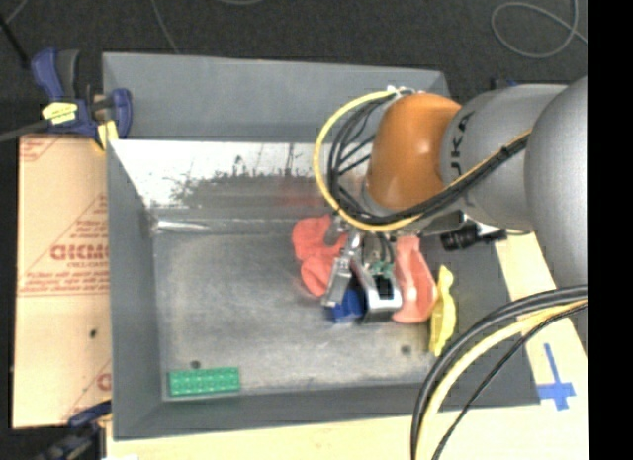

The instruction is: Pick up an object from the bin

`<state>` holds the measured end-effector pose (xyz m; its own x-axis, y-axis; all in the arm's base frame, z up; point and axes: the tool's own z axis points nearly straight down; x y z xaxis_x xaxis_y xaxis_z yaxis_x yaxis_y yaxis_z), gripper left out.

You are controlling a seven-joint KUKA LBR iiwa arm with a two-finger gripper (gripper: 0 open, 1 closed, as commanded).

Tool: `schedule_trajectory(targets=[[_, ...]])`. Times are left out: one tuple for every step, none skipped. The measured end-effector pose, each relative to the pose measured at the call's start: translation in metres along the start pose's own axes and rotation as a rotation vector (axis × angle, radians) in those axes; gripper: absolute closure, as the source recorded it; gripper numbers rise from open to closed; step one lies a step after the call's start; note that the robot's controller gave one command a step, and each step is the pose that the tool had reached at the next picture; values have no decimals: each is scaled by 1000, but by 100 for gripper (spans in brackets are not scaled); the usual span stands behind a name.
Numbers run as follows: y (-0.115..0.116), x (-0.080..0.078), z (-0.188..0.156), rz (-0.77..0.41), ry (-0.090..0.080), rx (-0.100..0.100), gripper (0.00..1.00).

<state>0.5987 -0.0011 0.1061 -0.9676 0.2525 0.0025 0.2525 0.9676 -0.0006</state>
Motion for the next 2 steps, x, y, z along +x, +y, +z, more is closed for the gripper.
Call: schedule_trajectory(targets=[[0,3,-9,-249,-8,-1,0],[-37,22,23,-42,-8,-14,0]])
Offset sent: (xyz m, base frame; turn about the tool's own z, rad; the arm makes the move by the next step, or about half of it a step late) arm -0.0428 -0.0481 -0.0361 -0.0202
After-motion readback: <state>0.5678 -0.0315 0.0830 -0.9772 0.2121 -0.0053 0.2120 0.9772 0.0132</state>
